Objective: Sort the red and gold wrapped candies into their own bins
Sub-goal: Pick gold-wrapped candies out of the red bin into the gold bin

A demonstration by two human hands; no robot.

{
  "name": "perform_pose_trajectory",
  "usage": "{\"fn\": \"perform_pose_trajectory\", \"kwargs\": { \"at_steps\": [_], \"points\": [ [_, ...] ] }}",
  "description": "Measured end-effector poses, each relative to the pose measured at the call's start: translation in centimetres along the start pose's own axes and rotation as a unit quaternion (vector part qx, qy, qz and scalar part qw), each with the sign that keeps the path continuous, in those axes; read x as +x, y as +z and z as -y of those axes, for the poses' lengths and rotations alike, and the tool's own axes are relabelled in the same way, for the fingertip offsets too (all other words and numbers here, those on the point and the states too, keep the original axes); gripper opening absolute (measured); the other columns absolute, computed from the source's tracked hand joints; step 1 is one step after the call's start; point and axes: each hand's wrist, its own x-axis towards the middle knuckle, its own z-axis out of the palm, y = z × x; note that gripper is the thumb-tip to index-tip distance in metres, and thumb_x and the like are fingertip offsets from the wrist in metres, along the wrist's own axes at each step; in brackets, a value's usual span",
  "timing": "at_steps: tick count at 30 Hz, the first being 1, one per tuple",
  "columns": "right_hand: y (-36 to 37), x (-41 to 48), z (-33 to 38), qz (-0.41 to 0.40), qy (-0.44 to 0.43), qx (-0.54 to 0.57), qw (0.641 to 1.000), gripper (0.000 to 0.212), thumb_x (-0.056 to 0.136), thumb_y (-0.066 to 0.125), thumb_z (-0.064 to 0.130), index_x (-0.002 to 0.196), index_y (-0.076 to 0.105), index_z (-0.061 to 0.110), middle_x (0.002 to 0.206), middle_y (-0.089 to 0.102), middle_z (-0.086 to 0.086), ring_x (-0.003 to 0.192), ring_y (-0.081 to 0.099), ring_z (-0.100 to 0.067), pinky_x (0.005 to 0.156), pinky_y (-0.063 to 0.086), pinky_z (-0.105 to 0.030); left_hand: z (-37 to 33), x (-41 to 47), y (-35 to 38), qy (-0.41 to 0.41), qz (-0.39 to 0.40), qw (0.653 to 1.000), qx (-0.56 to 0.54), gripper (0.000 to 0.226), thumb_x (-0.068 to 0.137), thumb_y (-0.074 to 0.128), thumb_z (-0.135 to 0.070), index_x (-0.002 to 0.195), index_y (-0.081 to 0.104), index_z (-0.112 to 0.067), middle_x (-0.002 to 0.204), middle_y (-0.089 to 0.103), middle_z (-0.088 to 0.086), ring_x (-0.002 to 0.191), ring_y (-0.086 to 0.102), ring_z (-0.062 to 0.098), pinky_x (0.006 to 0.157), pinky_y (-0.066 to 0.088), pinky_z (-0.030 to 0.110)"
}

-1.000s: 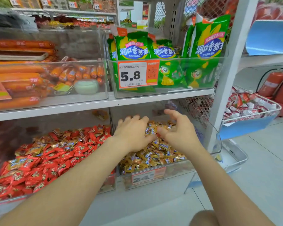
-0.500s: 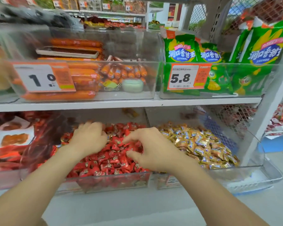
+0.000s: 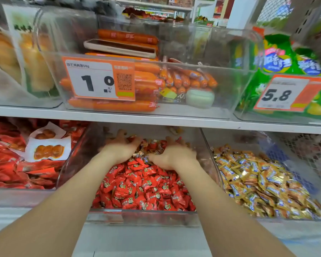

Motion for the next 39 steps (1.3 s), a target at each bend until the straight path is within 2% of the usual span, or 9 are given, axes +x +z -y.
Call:
{"fn": "perform_pose_trajectory", "kwargs": {
  "at_steps": [4,9,14,20,26,28,32,35,39],
  "points": [
    [-1.3,1.6,0.4,0.082,0.018,0.099,0.992,0.124,0.062,0.073,0.082,0.161,0.033,0.019,0.167,0.034,-0.011,0.150,0.038,-0.036,0.120,0.037,-0.050,-1.2,-0.3,-0.2,-0.020,0.002,0.995,-0.100,0.093,0.074,0.033,-0.096,0.140,0.042,-0.031,0.130,0.061,0.008,0.113,0.062,0.031,0.105,0.048,0.045],
    [-1.9,2.6,-0.2,0.098,0.003,0.229,0.968,0.091,0.070,0.092,0.045,0.145,0.051,0.015,0.141,0.057,-0.006,0.114,0.059,-0.023,0.086,0.050,-0.033,-2.9,-0.5,0.3,-0.022,0.040,0.987,-0.151,0.083,0.092,0.036,-0.084,0.157,0.039,-0.032,0.162,0.040,0.006,0.144,0.042,0.036,0.111,0.039,0.044],
    [-2.2,1.9,-0.4,0.131,-0.042,0.327,0.935,0.056,0.073,0.092,0.027,0.114,0.054,0.022,0.104,0.059,0.004,0.084,0.054,-0.012,0.071,0.049,-0.027,-3.6,-0.5,0.6,-0.003,0.051,0.981,-0.190,0.070,0.099,0.040,-0.074,0.156,0.043,-0.035,0.163,0.041,0.000,0.143,0.045,0.028,0.097,0.035,0.033],
    [-2.6,0.0,-0.4,0.128,-0.081,0.347,0.926,0.029,0.074,0.091,0.027,0.089,0.067,0.022,0.101,0.070,0.001,0.093,0.064,-0.015,0.082,0.052,-0.029,-3.8,-1.9,-0.4,0.046,0.037,0.962,-0.265,0.039,0.095,0.048,-0.073,0.103,0.070,-0.043,0.126,0.069,-0.008,0.107,0.066,0.015,0.101,0.050,0.037],
    [-3.1,-2.5,-1.6,-0.003,-0.208,0.295,0.933,0.064,0.064,0.098,0.026,0.115,0.059,0.031,0.101,0.062,0.019,0.091,0.062,0.003,0.066,0.046,-0.004,-2.3,-5.3,-2.2,0.189,-0.036,0.953,-0.235,0.049,0.098,0.052,-0.067,0.139,0.058,-0.040,0.130,0.056,-0.024,0.121,0.053,0.003,0.105,0.037,0.029],
    [-2.7,-3.4,-2.2,0.000,-0.272,0.293,0.917,0.071,0.064,0.099,0.017,0.115,0.055,0.039,0.110,0.062,0.021,0.098,0.061,0.010,0.078,0.046,-0.002,-0.9,-6.5,-2.8,0.264,-0.039,0.947,-0.181,0.039,0.101,0.055,-0.059,0.135,0.056,-0.040,0.127,0.063,-0.023,0.120,0.058,0.002,0.102,0.042,0.027],
    [-1.7,-5.1,-3.2,0.057,-0.333,0.217,0.916,0.108,0.061,0.102,0.026,0.146,0.038,0.042,0.135,0.055,0.018,0.120,0.057,0.005,0.105,0.047,-0.019,1.8,-9.2,-3.8,0.312,0.058,0.946,-0.068,0.042,0.097,0.060,-0.058,0.133,0.049,-0.039,0.113,0.061,-0.009,0.099,0.061,-0.003,0.089,0.050,0.032],
    [-0.7,-6.2,-3.6,0.061,-0.353,0.165,0.919,0.113,0.060,0.101,0.033,0.145,0.030,0.054,0.140,0.045,0.012,0.128,0.050,-0.004,0.108,0.045,-0.026,2.9,-10.7,-3.8,0.268,0.135,0.953,0.033,0.063,0.093,0.054,-0.072,0.146,0.027,-0.051,0.137,0.041,-0.007,0.135,0.043,0.018,0.116,0.036,0.048],
    [0.5,-6.9,-3.7,0.046,-0.370,0.116,0.921,0.105,0.067,0.090,0.033,0.145,0.023,0.055,0.138,0.038,0.010,0.129,0.045,-0.013,0.111,0.045,-0.040,2.7,-12.0,-3.0,0.254,0.148,0.936,0.196,0.081,0.098,0.045,-0.070,0.159,0.001,-0.041,0.159,0.013,-0.008,0.149,0.021,0.033,0.121,0.020,0.058]
  ]
}}
